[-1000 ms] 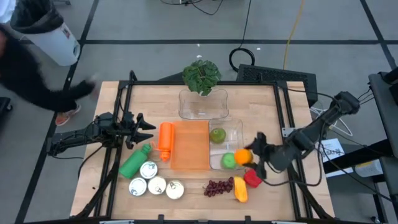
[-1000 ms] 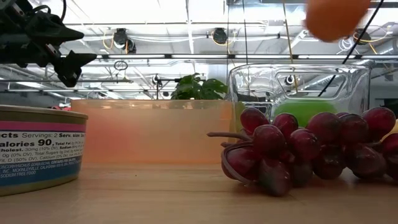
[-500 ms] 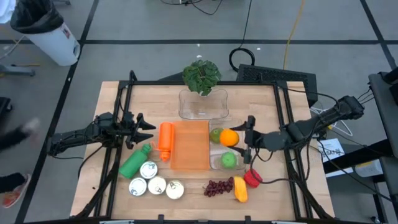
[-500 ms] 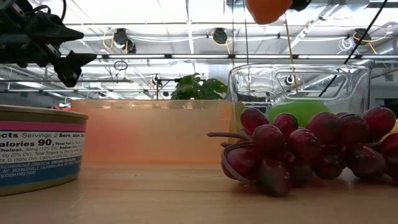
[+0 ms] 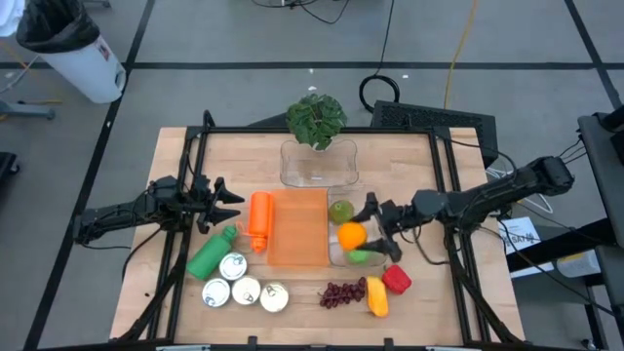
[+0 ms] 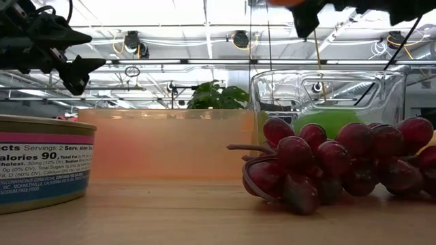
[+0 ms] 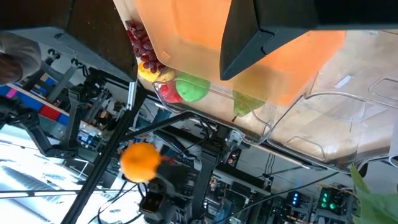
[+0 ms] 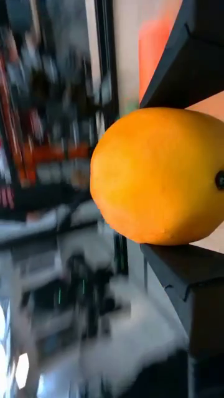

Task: Pick & Place Food Item
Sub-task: Put the orange into the bottom transparent bin

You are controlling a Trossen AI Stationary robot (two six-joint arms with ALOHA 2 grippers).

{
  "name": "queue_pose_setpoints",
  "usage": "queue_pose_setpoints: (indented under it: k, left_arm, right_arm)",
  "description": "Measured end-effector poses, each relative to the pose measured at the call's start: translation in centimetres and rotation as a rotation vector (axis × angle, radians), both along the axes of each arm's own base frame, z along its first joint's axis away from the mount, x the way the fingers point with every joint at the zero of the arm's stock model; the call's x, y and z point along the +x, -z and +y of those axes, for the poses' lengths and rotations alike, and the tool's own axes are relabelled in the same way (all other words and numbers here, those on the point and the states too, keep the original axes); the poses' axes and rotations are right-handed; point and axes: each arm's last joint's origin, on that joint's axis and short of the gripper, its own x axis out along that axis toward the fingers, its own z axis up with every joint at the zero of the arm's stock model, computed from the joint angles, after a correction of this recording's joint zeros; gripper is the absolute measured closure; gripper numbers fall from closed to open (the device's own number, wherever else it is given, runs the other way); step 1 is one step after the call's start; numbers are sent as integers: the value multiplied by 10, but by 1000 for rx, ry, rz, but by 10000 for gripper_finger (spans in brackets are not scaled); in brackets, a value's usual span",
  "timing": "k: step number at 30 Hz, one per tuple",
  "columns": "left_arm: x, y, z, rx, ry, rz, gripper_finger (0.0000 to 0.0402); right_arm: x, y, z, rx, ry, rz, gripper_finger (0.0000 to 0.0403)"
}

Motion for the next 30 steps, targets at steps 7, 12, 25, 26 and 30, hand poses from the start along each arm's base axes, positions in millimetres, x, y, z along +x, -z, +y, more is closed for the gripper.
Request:
queue_pose_setpoints:
  k: [7, 12, 25, 26, 30]
  left_arm:
    - [0, 0, 0, 1, 0, 0, 158]
    - [0, 0, 0, 1, 0, 0, 158]
    - [0, 0, 0, 1, 0, 0, 158]
    - [0, 0, 0, 0, 0, 0, 158]
    - [0, 0, 0, 0, 0, 0, 158]
  right_arm:
    - [-4, -8, 9, 18, -274, -90, 96]
    - [-7, -9, 13, 7, -448, -106, 96]
    - [-13, -24, 9, -35, -410, -364, 96]
    - [-15, -26, 9, -29, -392, -407, 96]
    - [-25, -30, 3, 7, -275, -586, 96]
